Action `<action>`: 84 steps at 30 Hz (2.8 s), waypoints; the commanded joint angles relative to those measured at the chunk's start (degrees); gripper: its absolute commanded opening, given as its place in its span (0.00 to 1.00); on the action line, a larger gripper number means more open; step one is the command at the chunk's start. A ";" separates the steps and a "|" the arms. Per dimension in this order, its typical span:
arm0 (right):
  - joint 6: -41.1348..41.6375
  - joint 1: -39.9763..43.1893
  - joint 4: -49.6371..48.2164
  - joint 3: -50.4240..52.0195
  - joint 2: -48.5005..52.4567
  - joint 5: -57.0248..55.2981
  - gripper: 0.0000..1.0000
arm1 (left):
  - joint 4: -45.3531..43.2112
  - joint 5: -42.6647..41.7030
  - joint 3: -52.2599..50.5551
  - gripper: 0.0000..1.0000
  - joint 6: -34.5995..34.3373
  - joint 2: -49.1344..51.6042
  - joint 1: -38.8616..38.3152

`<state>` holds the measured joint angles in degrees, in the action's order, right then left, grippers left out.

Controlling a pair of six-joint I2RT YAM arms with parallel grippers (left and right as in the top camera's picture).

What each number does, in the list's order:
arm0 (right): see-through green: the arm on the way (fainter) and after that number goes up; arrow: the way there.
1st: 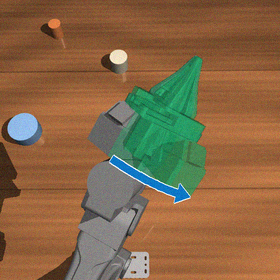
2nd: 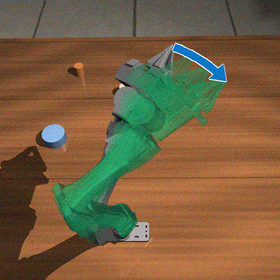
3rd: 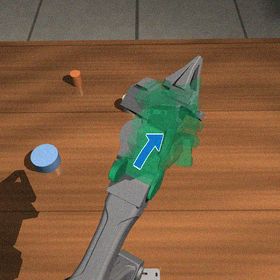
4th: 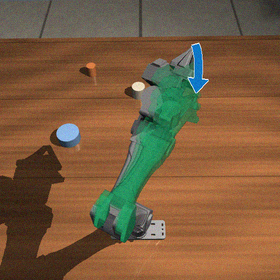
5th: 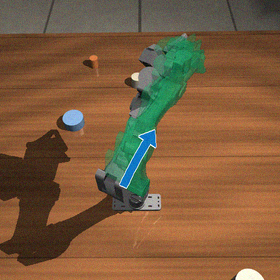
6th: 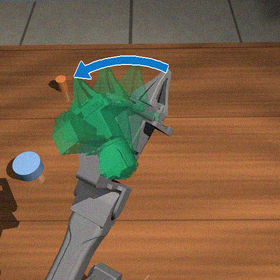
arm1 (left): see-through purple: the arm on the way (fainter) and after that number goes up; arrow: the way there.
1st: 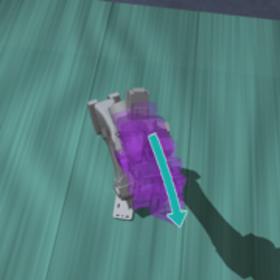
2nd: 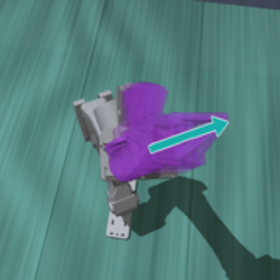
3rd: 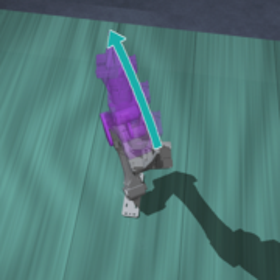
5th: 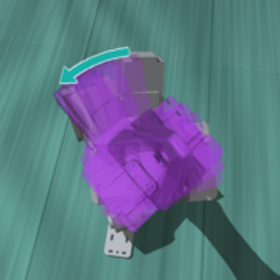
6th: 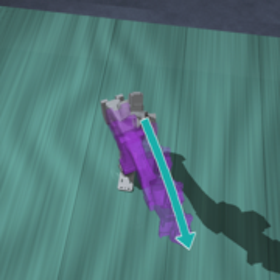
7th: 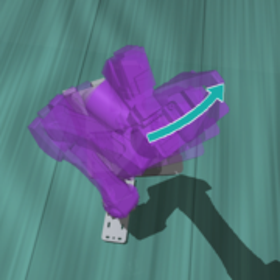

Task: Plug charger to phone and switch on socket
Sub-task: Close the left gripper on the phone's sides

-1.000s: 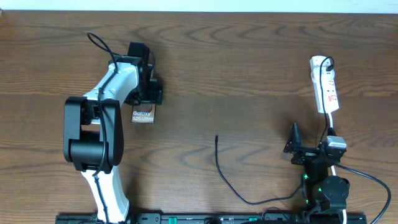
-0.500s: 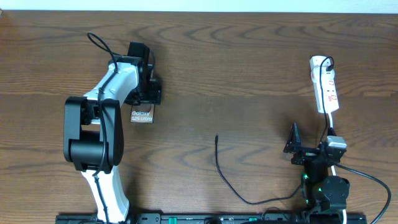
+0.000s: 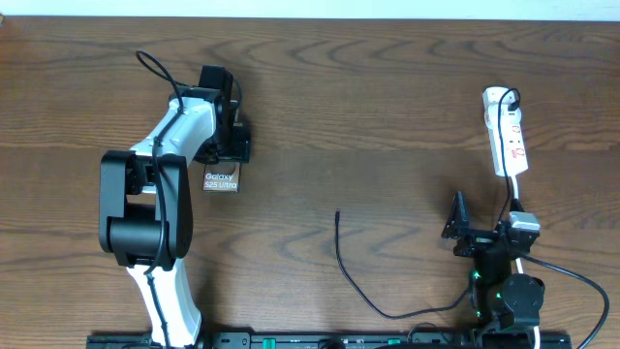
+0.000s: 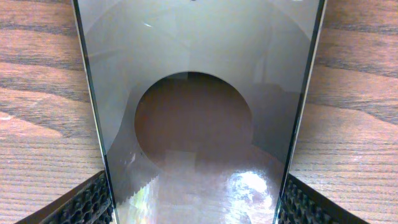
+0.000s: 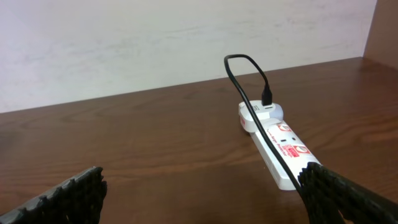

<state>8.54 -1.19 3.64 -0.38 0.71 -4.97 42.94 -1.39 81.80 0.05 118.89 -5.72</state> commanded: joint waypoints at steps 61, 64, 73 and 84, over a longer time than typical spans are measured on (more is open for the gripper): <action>-0.48 -0.42 0.20 0.07 -0.33 -0.66 0.99 | -0.44 0.31 -1.03 0.75 0.33 0.96 0.28; -0.48 -0.42 0.20 0.07 -0.33 -0.68 0.99 | -0.44 0.33 -1.03 0.72 0.33 0.96 0.28; -0.48 -0.42 0.20 0.07 -0.33 -0.66 0.99 | -0.42 0.33 -1.03 0.72 0.33 0.96 0.28; -0.48 -0.42 0.20 0.07 -0.33 -0.66 0.99 | -0.42 0.33 -1.03 0.65 0.35 0.96 0.28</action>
<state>8.51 -1.19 3.64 -0.38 0.71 -4.97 42.48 -1.37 81.76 0.05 118.89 -5.72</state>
